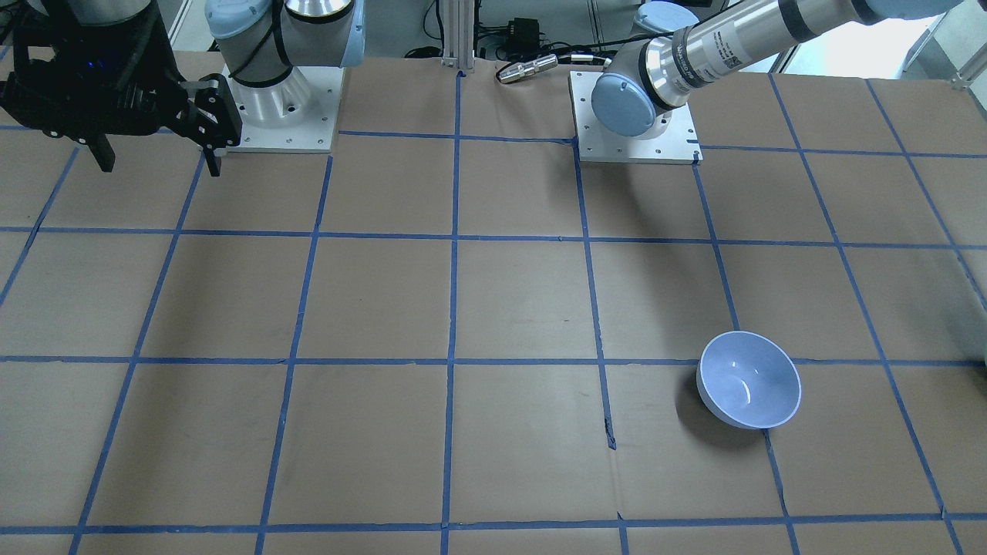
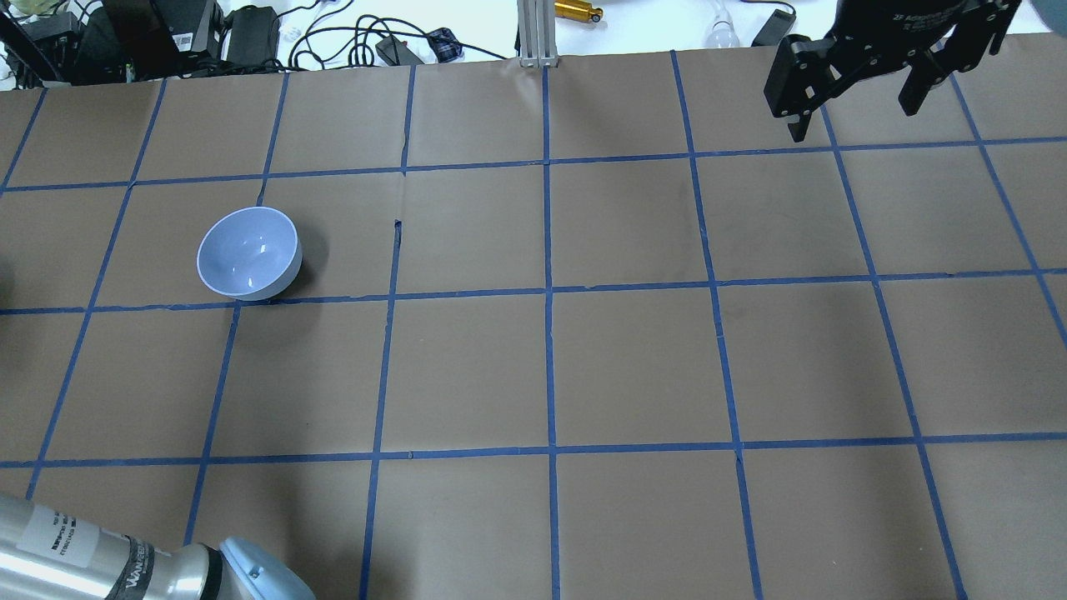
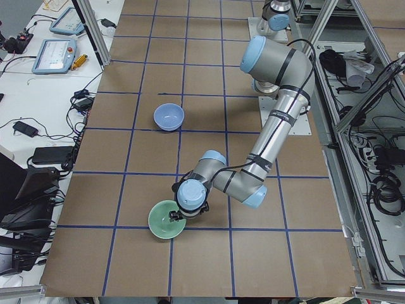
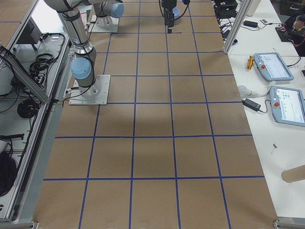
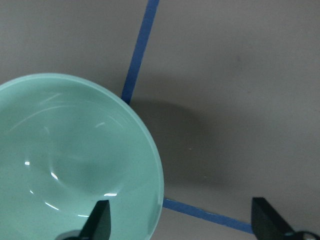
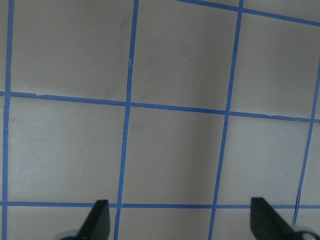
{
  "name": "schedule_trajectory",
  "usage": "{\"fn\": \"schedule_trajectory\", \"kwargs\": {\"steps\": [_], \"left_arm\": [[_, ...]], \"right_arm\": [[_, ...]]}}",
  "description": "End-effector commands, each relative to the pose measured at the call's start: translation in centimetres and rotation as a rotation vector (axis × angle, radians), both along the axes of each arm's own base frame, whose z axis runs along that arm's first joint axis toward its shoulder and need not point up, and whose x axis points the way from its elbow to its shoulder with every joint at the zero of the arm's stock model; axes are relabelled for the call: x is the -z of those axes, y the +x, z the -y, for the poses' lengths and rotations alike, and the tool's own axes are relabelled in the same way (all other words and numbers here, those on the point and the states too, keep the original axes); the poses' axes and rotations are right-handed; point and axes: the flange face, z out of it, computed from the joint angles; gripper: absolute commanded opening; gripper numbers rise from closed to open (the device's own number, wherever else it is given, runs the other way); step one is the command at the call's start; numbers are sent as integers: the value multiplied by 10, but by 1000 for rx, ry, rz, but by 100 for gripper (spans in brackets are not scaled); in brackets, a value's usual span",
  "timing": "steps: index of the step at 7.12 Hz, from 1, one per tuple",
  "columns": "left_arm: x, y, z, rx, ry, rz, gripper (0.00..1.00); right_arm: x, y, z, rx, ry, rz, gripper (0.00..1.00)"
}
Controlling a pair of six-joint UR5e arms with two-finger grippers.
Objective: Stack green bowl on blue bowl
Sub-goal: 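Lower the left gripper and close it on the pale green bowl's rim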
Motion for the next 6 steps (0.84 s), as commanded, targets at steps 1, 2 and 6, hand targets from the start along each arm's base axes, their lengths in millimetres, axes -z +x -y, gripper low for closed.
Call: {"fn": "schedule_trajectory", "kwargs": {"steps": [1,2,6], "left_arm": [[10,3,1,-2,5,-9,100],[18,4,2,-2,6,-14,100],[36,7,3,-9,16,-16,100]], "right_arm": [[0,-1,0,1,0,0,100],[0,0,0,0,0,0,100],[0,-1,0,1,0,0,100]]}}
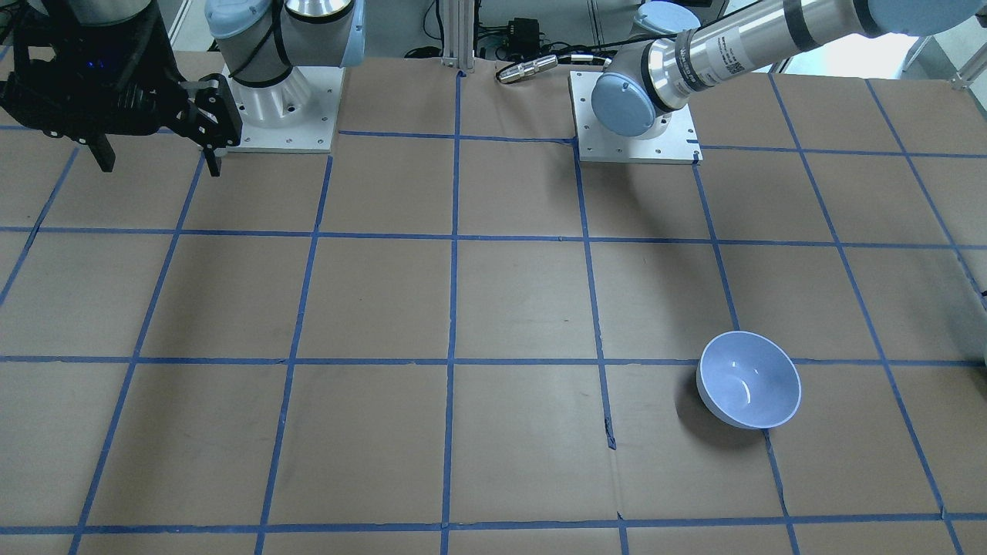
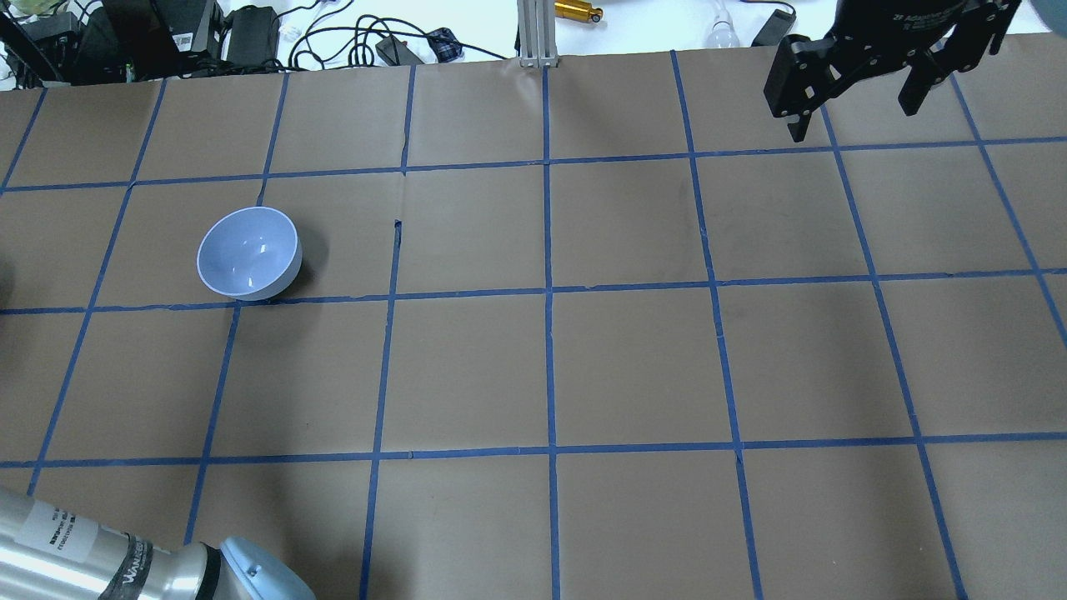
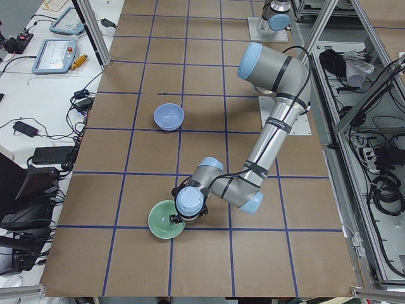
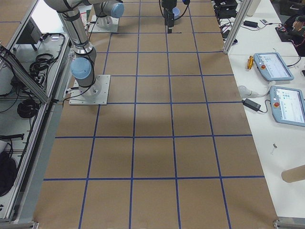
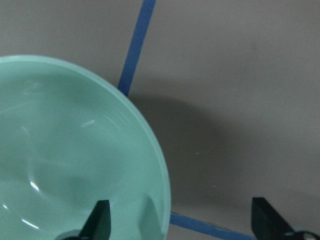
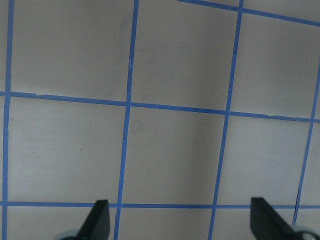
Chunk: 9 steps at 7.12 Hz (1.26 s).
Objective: Stack green bowl on blue bowl
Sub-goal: 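Lower the left gripper and close it on the pale green bowl's rim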
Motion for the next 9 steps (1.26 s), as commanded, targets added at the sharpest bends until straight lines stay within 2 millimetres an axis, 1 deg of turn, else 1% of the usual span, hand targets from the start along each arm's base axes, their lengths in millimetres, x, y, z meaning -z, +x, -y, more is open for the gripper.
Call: {"fn": "schedule_trajectory", "kwargs": {"steps": [1,3,4,5,6,9], "left_arm": [[8,2,0,-7,5,2,100],[8,1,0,-10,7,1,100],[8,2,0,-12,9,4,64],[8,3,-1,-13,20,17,7],[8,3,-2,-16,26,21,0],[6,4,-4,-20,41,29,0]], "right_arm": [[0,-1,0,1,0,0,100],[0,-1,0,1,0,0,100],[0,0,0,0,0,0,100],[0,0,0,0,0,0,100],[0,-1,0,1,0,0,100],[0,-1,0,1,0,0,100]]}}
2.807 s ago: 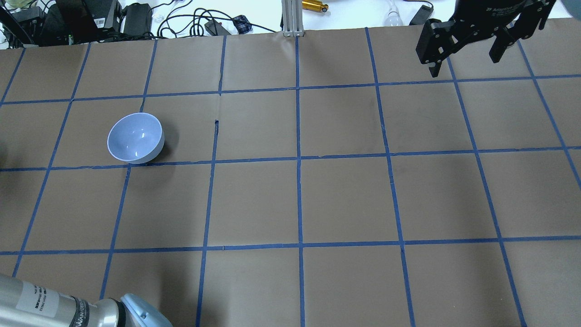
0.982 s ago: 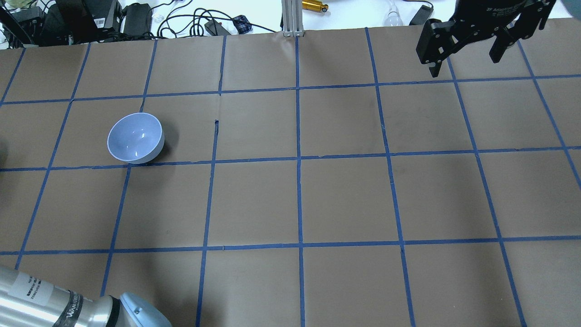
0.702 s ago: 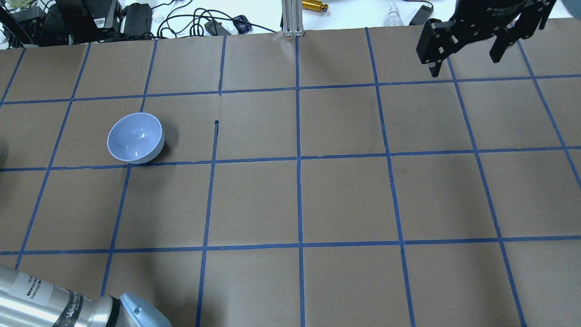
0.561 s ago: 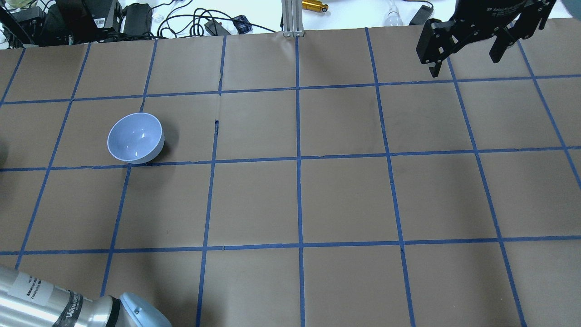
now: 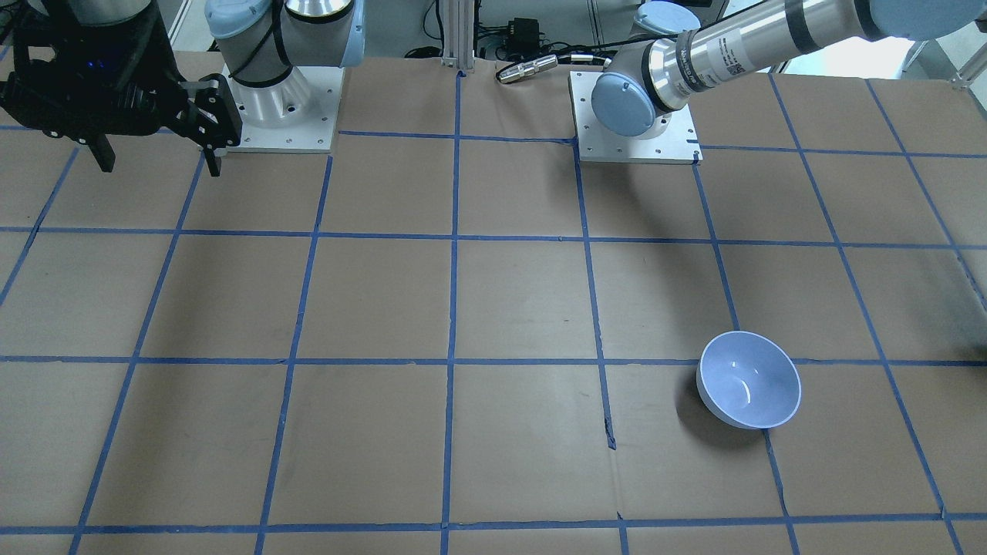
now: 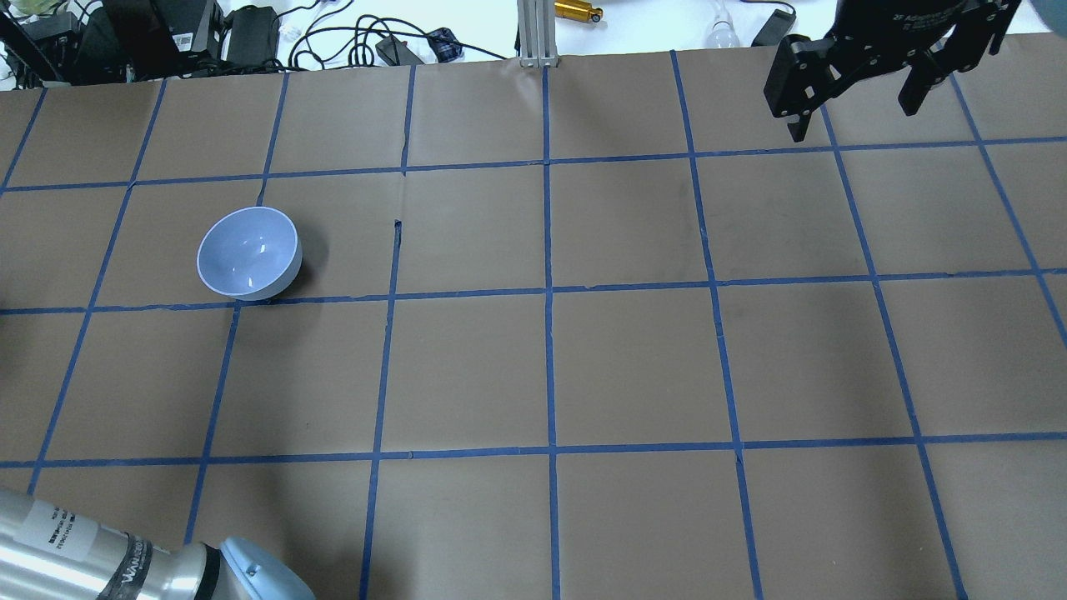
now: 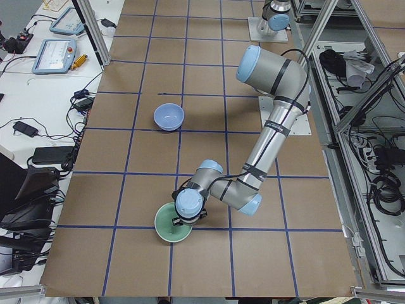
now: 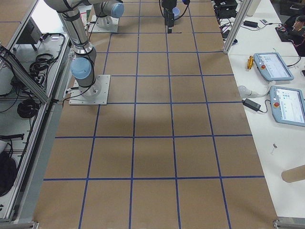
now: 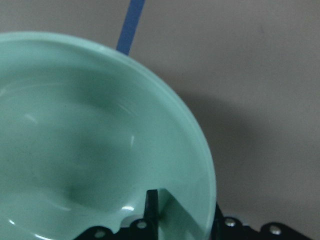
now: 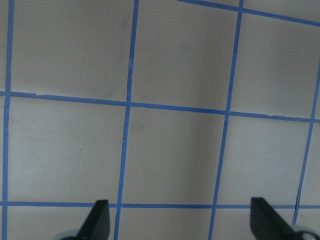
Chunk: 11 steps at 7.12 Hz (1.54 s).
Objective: Stack green bowl on blue bowl
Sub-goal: 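Lift the pale green bowl with the left gripper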
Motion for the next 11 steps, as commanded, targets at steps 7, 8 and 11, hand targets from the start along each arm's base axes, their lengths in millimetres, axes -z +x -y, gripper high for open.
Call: {"fn": "schedule_trajectory", "kwargs": {"steps": [7,8,11], "left_arm": [[-31,-11,-1,9,17,10,0],[-40,-14,-2,6,19,7,0],[-91,-50,25,60,23,90,0]], "right_arm": [[0,0,0,0,0,0,100],[0,0,0,0,0,0,100],[0,0,0,0,0,0,100]]}}
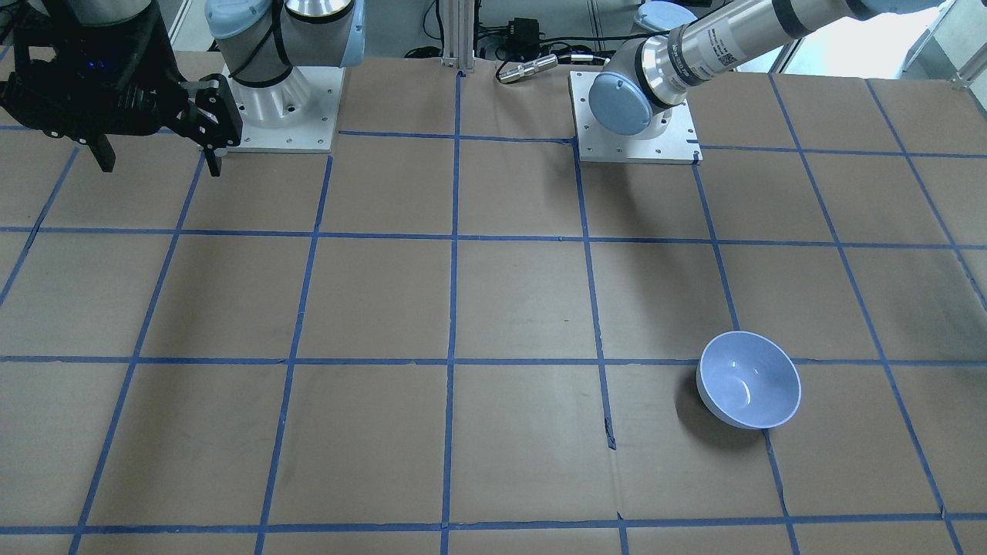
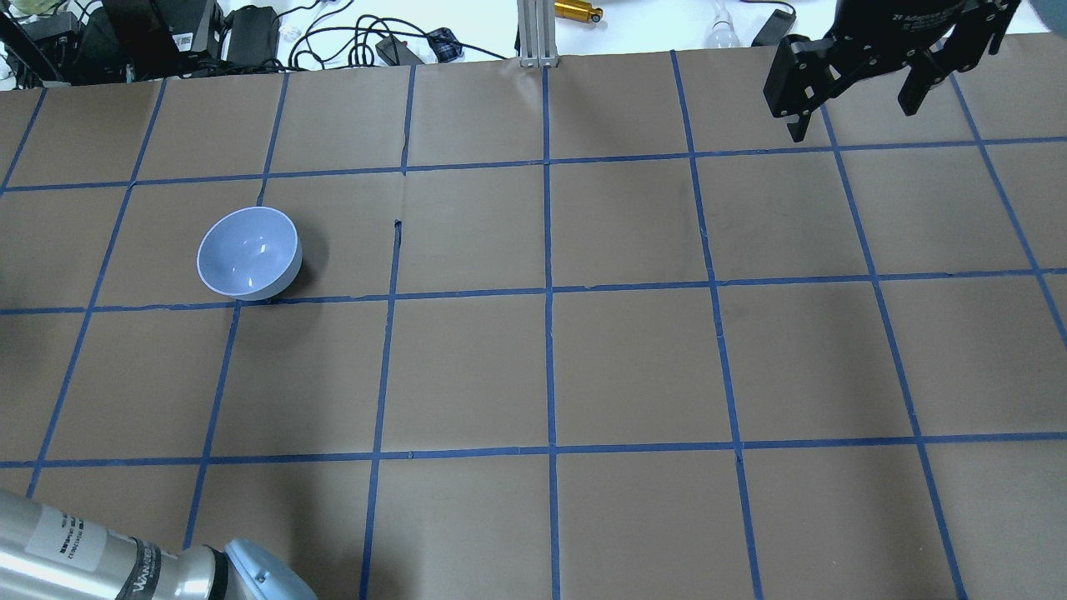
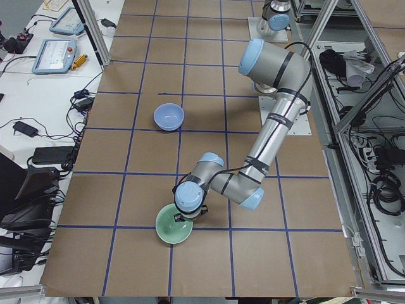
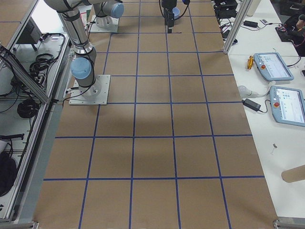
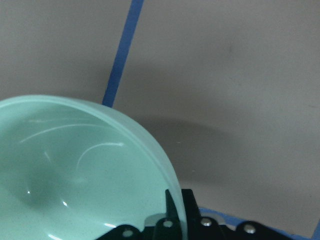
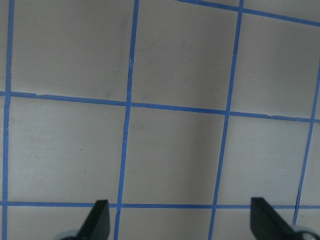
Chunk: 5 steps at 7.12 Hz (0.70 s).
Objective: Stack green bowl on blue bowl
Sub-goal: 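Lift the pale green bowl with the left gripper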
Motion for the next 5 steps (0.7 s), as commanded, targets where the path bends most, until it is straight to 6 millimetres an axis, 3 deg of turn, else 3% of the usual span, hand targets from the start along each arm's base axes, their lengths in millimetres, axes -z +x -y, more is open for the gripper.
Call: {"fn": "schedule_trajectory", "kwargs": {"steps": [1,3,5], "left_arm": [[-51,-44,27,59,18,70,0],[-101,-133,71,92,9,87,0],[-135,-223,102,88,-9,88,0]], "right_arm": [[0,0,0,0,0,0,100],[0,0,0,0,0,0,100],[0,-1,0,2,0,0,100]]}}
